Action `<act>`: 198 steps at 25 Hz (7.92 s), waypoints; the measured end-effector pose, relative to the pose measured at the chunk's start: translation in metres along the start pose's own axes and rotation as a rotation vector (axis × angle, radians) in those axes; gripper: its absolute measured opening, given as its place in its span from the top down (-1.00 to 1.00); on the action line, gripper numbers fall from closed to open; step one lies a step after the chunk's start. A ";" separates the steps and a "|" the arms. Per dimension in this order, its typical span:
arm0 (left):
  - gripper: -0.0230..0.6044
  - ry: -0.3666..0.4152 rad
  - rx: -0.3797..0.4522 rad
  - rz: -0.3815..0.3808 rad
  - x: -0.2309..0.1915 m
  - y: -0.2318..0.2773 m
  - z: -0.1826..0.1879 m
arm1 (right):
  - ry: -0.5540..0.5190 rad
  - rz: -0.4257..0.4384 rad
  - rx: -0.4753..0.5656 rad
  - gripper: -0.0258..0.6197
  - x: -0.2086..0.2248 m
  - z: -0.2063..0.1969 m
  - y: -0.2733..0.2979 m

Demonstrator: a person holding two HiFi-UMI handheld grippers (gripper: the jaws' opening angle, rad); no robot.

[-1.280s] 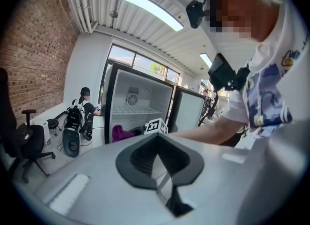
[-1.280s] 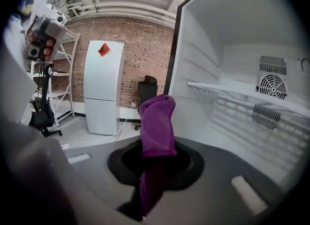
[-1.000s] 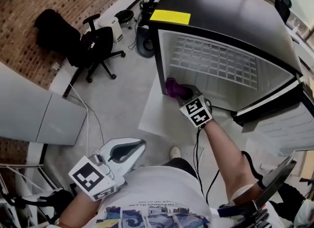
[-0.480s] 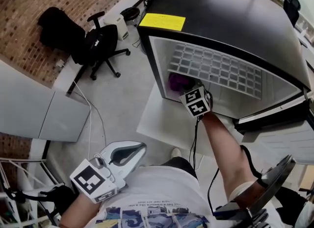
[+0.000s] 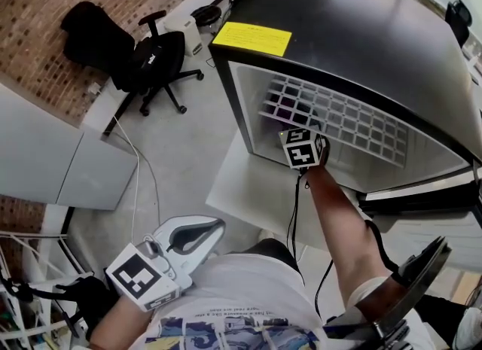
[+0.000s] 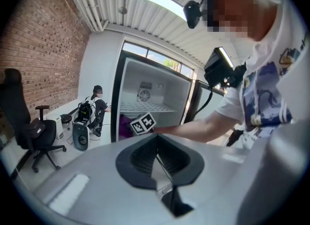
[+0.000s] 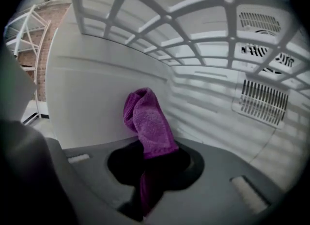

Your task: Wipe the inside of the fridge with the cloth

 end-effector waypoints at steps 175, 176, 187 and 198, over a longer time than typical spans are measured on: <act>0.91 0.015 -0.070 -0.029 -0.019 -0.008 -0.005 | 0.769 -0.261 0.137 0.76 0.050 -0.056 -0.022; 0.91 0.019 -0.070 -0.039 -0.019 -0.005 -0.005 | 0.772 -0.275 0.135 0.76 0.053 -0.059 -0.027; 0.91 0.060 -0.081 -0.140 -0.011 0.015 0.006 | 0.788 -0.444 0.108 0.76 0.091 -0.088 -0.078; 0.91 0.086 -0.075 -0.197 -0.006 0.027 0.012 | 0.683 -0.645 -0.015 0.76 0.110 -0.100 -0.115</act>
Point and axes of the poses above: the fingertips, and each gripper's own axes: y forward along the fingers, x to its right, z out of its top, the point moved 10 cm from there along -y, backward along the fingers, and after that the axes turned 5 degrees about z, right-handed, at the moved point
